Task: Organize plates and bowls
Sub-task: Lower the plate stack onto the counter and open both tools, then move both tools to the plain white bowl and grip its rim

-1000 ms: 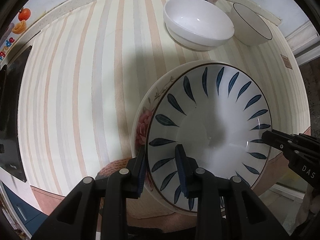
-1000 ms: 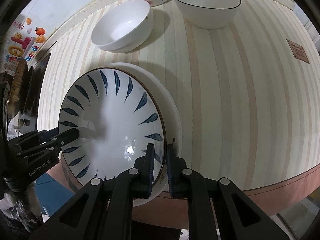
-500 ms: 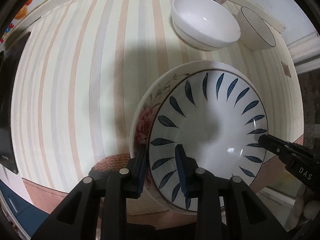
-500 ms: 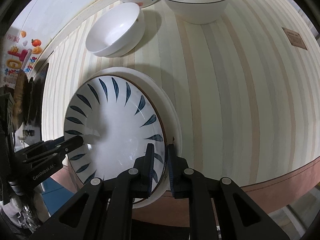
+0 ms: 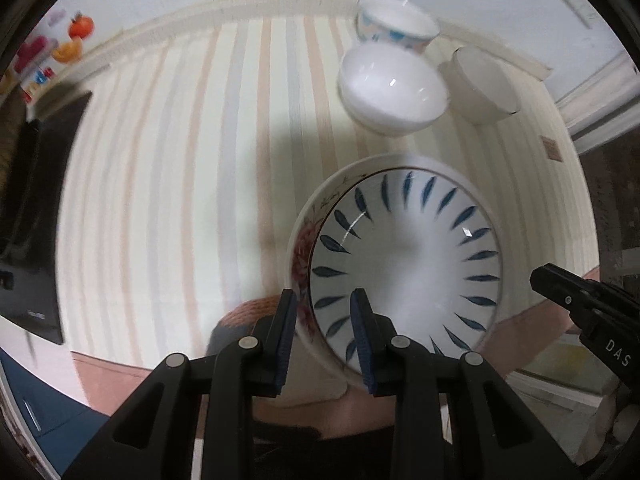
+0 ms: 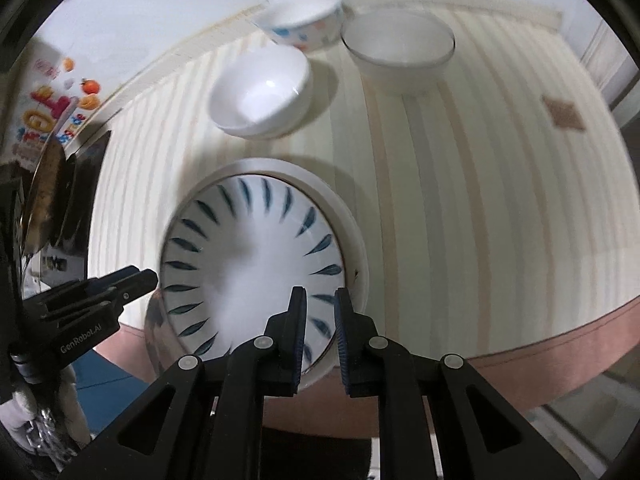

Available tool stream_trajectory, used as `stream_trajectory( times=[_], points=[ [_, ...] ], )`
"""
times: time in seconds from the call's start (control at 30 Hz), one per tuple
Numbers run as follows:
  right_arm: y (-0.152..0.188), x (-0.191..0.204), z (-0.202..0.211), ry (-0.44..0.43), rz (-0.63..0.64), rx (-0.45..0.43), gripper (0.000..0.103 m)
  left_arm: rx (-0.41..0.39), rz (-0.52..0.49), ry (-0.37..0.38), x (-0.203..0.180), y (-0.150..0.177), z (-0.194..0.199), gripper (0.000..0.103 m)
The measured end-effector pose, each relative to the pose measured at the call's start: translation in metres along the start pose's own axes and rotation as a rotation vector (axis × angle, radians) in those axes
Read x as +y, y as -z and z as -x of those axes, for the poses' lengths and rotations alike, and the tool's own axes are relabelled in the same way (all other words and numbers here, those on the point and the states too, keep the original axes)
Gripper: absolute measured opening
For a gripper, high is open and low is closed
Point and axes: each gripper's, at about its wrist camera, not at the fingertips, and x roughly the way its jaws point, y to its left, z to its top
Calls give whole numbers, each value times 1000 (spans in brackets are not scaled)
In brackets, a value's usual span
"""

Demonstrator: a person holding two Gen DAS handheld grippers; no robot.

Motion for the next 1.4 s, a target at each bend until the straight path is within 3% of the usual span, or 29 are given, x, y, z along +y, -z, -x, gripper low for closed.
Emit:
stream_trajectory(
  times=[0.3, 0.47, 0.63, 0.8, 0.87, 1.17, 1.4],
  points=[
    [47, 38, 86, 1, 33, -124, 17, -128, -43, 38, -6, 46, 81, 26],
    [76, 59, 129, 15, 45, -183, 48, -170, -71, 29, -4, 68, 109, 27],
    [103, 79, 162, 64, 50, -232, 68, -208, -81, 29, -2, 86, 130, 35],
    [122, 89, 182, 93, 55, -264, 81, -244, -103, 28, -2, 100, 146, 57],
    [128, 91, 187, 110, 58, -267, 85, -252, -100, 37, -3, 104, 151, 59],
    [128, 81, 195, 81, 58, -268, 87, -277, -88, 14, -12, 97, 156, 60],
    [89, 54, 180, 3, 38, -262, 87, -272, -32, -28, -20, 60, 134, 60]
  ],
)
